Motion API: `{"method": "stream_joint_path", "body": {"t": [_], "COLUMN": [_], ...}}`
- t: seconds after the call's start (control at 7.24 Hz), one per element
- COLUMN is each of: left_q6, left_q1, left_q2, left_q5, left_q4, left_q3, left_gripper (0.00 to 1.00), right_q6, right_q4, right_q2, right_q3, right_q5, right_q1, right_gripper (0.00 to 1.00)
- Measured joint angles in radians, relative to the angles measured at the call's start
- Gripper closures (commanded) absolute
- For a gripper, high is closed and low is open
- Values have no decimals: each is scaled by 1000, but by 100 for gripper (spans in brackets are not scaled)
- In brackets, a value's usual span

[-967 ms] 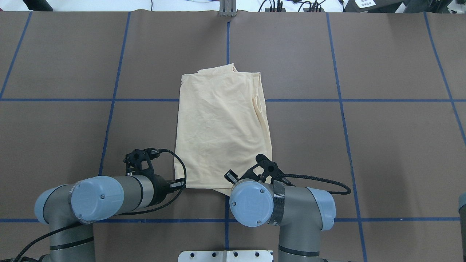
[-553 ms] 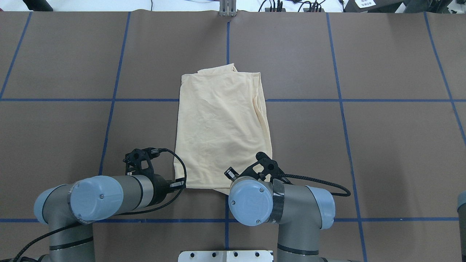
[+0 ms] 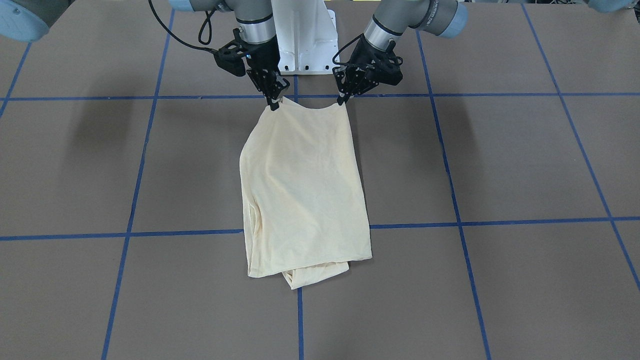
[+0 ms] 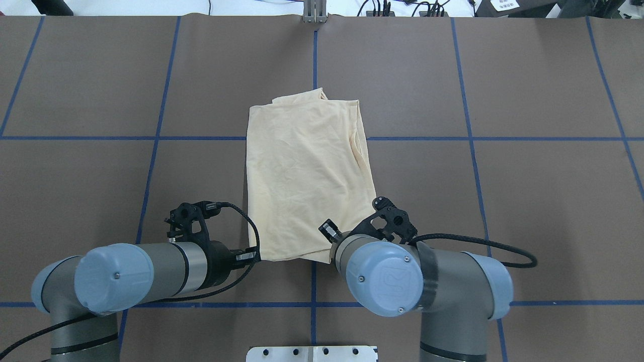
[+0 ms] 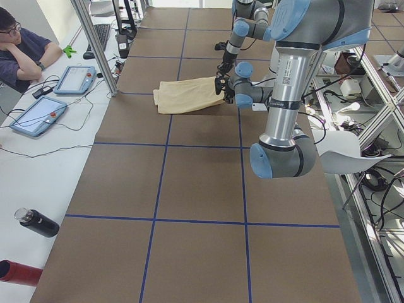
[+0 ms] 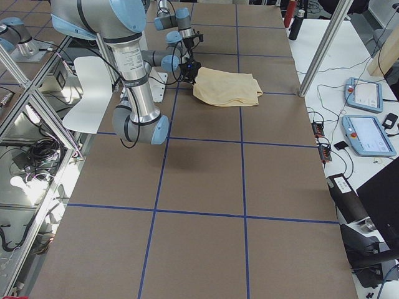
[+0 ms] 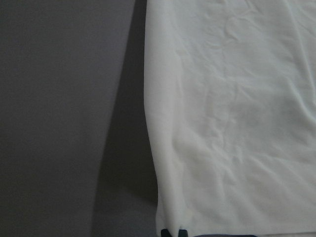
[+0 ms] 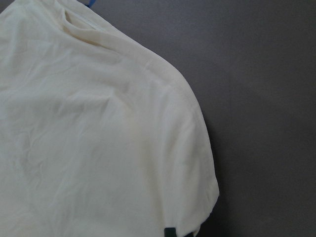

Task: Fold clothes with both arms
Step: 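Lift the near edge with both grippers and fold it toward the far edge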

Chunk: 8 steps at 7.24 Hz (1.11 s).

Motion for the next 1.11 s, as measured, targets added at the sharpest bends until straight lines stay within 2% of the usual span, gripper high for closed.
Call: {"method": "stream_joint_path", "body": {"t": [0.28, 0.41, 0.55, 0.69, 0.83, 1.11], "left_q6": [-20, -37, -46, -47, -39, 42], "left_q1": [60, 83, 96, 97, 77, -24], "left_q2": [12, 11, 8, 1, -23, -117], "left_q5": [-9, -13, -16, -17, -17, -18], "left_q4": [127, 195, 236, 257, 268, 275], "left_q3": [-180, -250, -278, -264, -216, -84], "left_gripper": [100, 100, 100, 100, 100, 100], "right_q6": [9, 11, 10, -4, -40, -132], "right_q4": [-165, -230, -270, -282, -267, -124], "right_q2": [-22, -22, -21, -14, 2, 28], "right_q3": [192, 256, 286, 268, 206, 35], "right_q5": [-22, -42, -51, -56, -60, -60], "right_q1": [-87, -123, -135, -119, -72, 55], "right_gripper": [100, 100, 100, 100, 100, 100]}}
